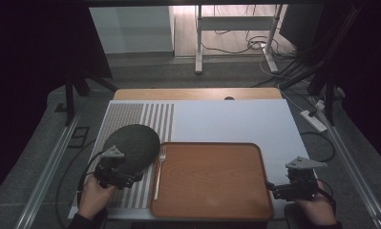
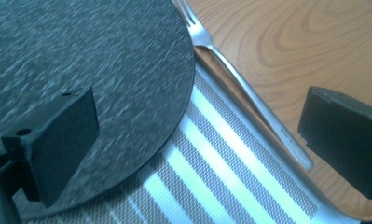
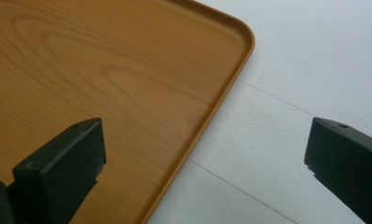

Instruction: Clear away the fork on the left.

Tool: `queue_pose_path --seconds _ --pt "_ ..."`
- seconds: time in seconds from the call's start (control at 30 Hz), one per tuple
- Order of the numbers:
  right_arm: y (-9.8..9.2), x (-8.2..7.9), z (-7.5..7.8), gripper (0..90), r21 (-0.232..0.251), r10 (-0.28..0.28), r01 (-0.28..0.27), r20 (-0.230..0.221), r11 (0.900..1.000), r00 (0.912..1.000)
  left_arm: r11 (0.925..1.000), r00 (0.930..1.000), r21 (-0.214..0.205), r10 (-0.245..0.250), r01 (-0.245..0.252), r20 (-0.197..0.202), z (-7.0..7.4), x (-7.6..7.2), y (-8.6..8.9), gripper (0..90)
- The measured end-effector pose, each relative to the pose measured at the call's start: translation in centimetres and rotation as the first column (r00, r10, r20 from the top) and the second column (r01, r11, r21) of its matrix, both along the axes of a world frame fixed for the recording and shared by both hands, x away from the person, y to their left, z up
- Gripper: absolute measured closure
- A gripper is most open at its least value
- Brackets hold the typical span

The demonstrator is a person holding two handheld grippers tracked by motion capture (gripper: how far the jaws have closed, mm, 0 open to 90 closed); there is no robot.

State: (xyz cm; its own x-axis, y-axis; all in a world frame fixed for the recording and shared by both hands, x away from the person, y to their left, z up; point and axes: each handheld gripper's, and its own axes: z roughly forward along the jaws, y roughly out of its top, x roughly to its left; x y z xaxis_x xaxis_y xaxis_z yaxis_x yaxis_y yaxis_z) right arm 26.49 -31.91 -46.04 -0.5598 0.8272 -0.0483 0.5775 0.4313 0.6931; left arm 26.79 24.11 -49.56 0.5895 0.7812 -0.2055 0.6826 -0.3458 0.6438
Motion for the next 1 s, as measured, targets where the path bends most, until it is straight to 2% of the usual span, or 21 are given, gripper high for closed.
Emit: queue_pose_path --seconds 0.27,0.43,0.57,1.0 --pt "0.0 0.0 0.0 0.0 0.002 -0.001 0.001 0.001 1.0000 1.0000 0.9990 0.9991 -0.015 0.041 -0.041 -0.004 -0.2 -1.0 1.5 0.0" --pt "0.0 0.0 0.0 0.0 0.004 -0.002 0.002 0.001 1.0000 1.0000 0.9975 0.9979 -0.030 0.064 -0.063 0.014 0.0 -1.5 2.1 0.0" --pt "0.0 0.0 0.0 0.0 0.004 -0.002 0.002 0.002 1.0000 1.0000 0.9968 0.9966 -0.013 0.079 -0.079 0.025 0.1 -1.8 2.4 0.0" --pt "0.0 0.0 0.0 0.0 0.003 -0.003 0.003 0.000 1.0000 1.0000 0.9923 0.9917 -0.005 0.124 -0.124 0.033 0.2 -2.7 3.7 0.0"
